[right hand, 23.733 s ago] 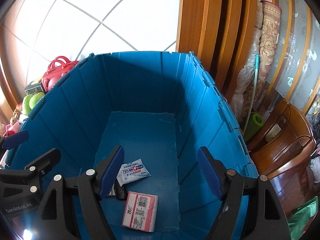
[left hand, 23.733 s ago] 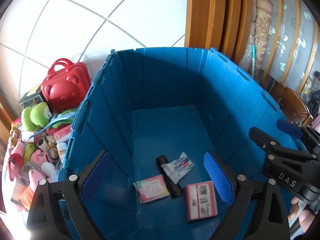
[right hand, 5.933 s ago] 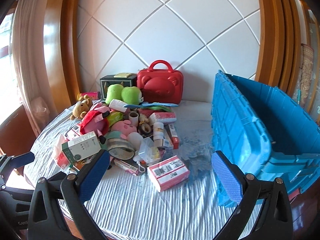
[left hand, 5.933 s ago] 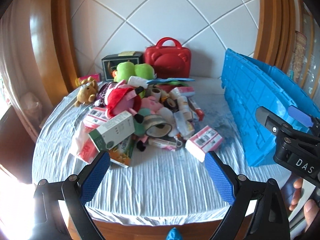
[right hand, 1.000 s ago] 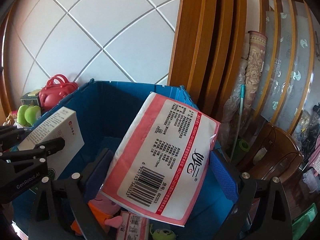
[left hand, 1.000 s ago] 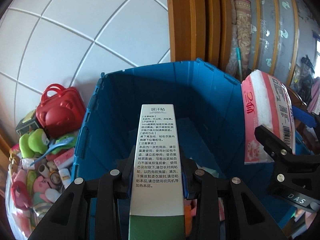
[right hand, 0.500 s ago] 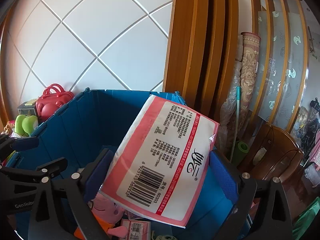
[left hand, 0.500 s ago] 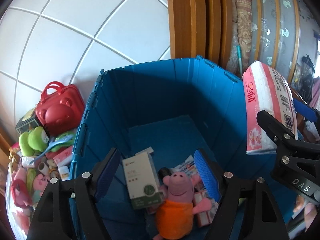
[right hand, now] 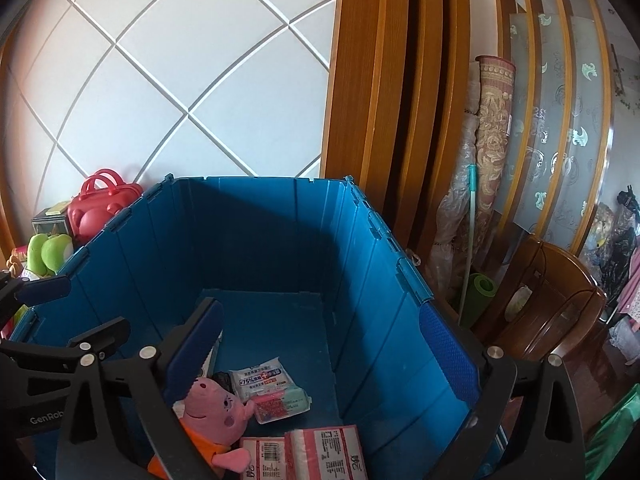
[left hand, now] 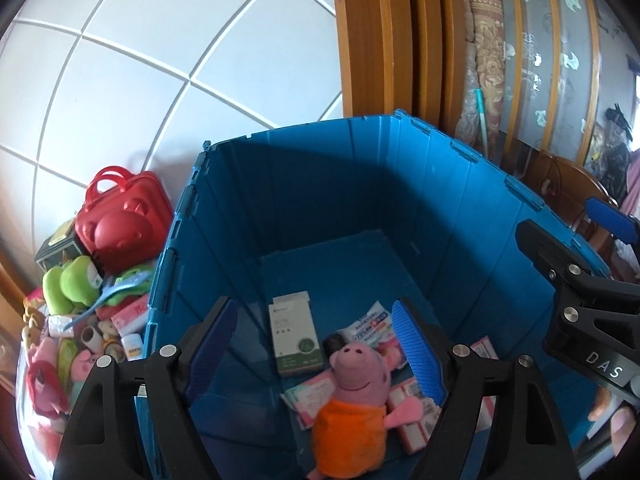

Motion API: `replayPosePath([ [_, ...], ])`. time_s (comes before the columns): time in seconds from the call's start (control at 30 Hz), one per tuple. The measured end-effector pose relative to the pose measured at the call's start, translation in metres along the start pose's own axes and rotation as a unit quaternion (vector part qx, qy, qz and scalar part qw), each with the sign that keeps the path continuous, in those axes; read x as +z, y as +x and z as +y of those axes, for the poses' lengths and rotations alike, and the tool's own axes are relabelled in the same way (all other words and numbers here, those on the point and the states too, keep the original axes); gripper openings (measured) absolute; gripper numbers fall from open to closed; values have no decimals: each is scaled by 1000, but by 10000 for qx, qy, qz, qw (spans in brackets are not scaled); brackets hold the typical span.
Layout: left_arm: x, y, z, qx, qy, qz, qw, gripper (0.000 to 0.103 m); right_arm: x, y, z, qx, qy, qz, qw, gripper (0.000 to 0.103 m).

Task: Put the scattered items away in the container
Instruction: 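Withdraw both tools from the crate back toward the pile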

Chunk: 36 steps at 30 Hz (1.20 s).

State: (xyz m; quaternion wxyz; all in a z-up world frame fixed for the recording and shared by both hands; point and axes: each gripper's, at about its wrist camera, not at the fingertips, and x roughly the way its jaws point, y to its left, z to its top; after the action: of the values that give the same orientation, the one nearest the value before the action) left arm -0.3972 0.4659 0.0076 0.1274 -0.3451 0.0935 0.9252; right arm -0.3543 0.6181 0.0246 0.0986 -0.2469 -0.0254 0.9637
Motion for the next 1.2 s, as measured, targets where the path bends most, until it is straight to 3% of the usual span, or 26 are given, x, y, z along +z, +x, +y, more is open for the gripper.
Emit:
replayPosePath([
  [0.27,-2,-8,-3,252,138,-158,9995,80,0,1,0,52,-45,43,10000,100],
  [0.73,-37,-63,41,235,-324,-430,9983,87,-3,-32,22,369,35,-97,9993,103],
  [0.93,-64,-102,96,556,-605,-687,9942,98,2,-64,74,687,-49,-311,9971,103],
  [1.2,-129,-141,216,1205,-1194,-683,9831,102,-2,-98,200,1430,-368,-394,9882,103],
])
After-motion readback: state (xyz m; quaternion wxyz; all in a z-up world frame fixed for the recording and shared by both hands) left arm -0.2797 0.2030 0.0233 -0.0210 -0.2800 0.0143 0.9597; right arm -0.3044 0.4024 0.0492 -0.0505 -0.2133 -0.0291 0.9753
